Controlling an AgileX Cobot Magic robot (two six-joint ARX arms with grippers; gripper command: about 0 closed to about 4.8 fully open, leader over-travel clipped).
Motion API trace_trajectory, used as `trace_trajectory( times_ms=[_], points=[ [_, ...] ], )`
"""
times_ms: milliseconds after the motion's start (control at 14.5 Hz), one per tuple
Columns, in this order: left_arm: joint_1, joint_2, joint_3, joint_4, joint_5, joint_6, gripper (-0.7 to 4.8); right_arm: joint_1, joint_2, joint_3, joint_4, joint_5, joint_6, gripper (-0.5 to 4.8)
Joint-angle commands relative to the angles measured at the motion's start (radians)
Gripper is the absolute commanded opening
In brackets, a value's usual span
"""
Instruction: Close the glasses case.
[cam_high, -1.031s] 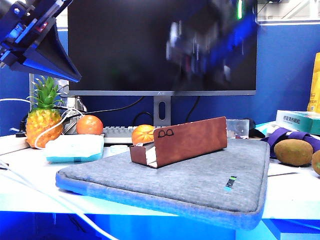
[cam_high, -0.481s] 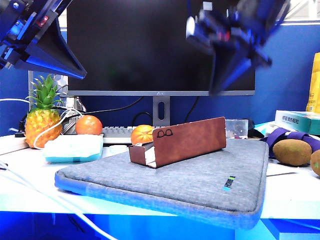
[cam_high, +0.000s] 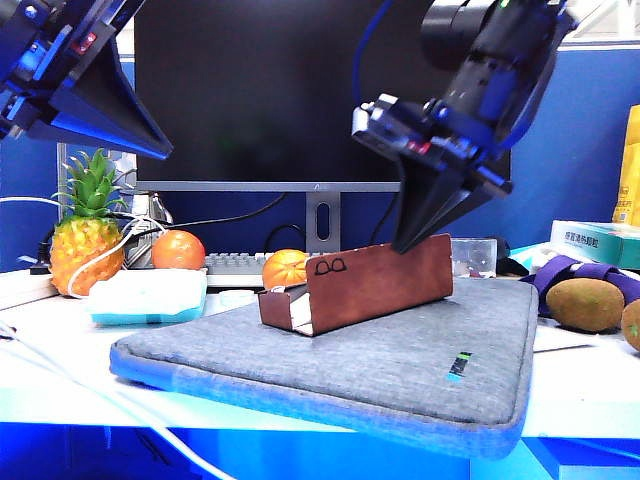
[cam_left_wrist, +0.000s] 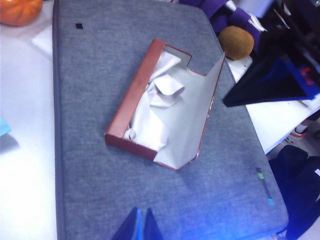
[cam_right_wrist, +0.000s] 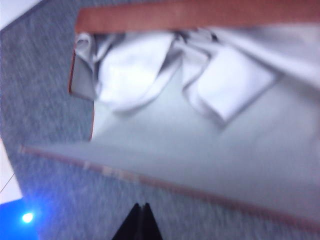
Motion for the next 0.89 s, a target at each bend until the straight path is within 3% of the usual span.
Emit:
trace_trajectory(
  times_ms=[69,550,825,894],
  points=[
    [0.000,-0.001,0.006,0.005,0.006,0.005,0.26,0.003,0.010,0.005,0.063,-0.007,0.000,-0.06],
    [0.000,0.000,0.006,0.006,0.003,0.031,0.26,0.003,0.068,0.008,0.232,-0.029,0.044,-0.06],
    [0.000,0.011,0.006,0.018,-0.020,0.067,0.27,0.003,0.099,0.031,0.491,-0.053,0.106,-0.06],
    [0.000,0.012,0.006,0.021,-0.021,0.067,0.27,0.002,0.103,0.056,0.494,-0.041,0.109,-0.06]
  ],
)
